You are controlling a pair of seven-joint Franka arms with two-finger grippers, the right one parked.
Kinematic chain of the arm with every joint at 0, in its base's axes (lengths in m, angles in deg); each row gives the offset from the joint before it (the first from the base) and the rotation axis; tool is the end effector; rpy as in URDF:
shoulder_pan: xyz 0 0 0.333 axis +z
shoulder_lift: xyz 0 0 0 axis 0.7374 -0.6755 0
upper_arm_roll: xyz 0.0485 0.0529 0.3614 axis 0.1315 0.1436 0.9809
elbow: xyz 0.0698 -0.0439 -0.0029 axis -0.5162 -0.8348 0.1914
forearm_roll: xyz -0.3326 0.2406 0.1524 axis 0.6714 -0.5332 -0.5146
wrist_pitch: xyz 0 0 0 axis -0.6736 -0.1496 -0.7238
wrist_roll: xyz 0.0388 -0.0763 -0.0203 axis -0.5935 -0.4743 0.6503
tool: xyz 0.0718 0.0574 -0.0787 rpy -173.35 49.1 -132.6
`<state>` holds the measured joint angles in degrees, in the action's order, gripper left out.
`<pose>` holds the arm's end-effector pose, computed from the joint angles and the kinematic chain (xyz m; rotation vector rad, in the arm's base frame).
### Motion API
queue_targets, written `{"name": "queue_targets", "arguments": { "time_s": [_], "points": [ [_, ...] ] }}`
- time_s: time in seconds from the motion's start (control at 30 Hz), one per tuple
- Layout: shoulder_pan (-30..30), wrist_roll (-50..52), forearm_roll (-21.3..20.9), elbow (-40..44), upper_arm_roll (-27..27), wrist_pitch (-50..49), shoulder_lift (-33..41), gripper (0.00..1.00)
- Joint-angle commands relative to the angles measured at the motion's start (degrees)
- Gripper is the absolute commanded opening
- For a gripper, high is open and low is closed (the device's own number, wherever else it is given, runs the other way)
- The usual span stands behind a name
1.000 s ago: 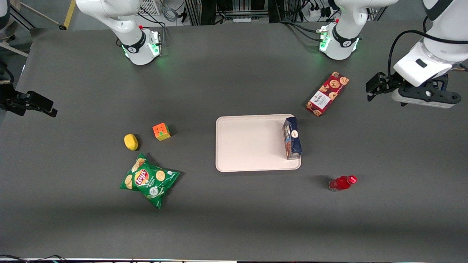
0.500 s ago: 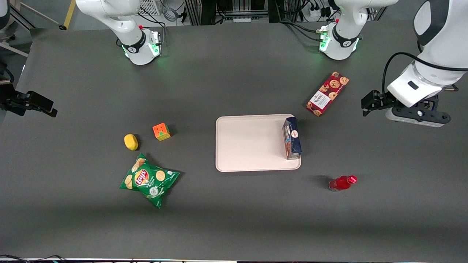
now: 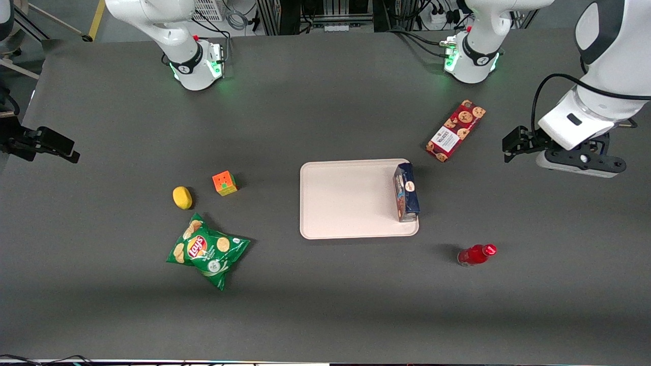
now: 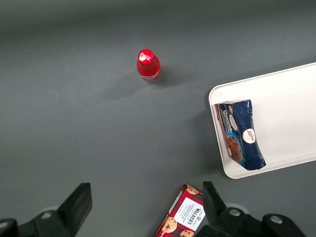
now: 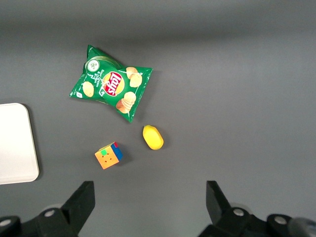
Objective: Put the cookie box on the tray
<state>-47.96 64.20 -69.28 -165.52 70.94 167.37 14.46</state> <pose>0.5884 -0.0967 0.5835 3.1088 -0.3009 0.1136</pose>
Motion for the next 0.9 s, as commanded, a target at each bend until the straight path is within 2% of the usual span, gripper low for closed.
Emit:
{"name": "queue_targets", "arguments": {
  "time_s": [0.0, 0.87],
  "points": [
    [-1.13, -0.24, -0.68, 0.56, 0.95, -0.07, 0.02, 1.0],
    [-1.04, -0.24, -0.76, 0.56, 0.95, -0.95, -0.15, 1.0]
  ]
}}
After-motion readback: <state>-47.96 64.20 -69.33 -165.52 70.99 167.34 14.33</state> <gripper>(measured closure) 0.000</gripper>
